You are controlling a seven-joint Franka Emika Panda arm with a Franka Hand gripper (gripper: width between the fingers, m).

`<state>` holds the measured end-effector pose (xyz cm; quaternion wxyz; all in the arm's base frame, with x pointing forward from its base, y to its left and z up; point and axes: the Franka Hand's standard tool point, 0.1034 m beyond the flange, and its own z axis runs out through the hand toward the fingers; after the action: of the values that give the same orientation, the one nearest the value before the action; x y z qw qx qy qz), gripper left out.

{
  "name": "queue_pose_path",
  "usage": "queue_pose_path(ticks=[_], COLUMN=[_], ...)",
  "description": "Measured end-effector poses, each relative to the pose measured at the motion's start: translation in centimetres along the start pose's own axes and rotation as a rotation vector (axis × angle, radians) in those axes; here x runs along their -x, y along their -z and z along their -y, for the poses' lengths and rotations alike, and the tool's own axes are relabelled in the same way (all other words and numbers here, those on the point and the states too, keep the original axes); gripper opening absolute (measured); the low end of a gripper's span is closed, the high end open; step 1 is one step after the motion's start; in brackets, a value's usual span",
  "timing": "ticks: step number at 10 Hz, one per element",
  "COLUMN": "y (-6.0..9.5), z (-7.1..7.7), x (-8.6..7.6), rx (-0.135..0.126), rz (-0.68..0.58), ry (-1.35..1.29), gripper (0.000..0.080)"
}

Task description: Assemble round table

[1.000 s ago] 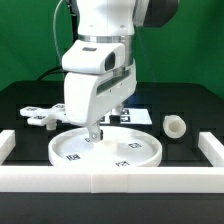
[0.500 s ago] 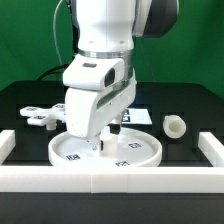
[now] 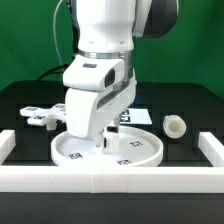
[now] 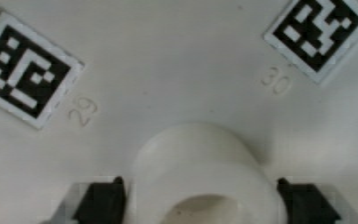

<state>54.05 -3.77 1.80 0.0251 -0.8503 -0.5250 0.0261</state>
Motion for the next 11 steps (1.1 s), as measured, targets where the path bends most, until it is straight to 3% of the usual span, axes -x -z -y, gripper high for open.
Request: queue_pose_path(ticks=[5,11], y=[0.0,0.1], z=[0.0,0.6], x=[-0.1,-5.5], rx=[0.0,0.012], rz=[0.001,-0.015], ry=[0.005,0.082], gripper=[0.0404,0.0407])
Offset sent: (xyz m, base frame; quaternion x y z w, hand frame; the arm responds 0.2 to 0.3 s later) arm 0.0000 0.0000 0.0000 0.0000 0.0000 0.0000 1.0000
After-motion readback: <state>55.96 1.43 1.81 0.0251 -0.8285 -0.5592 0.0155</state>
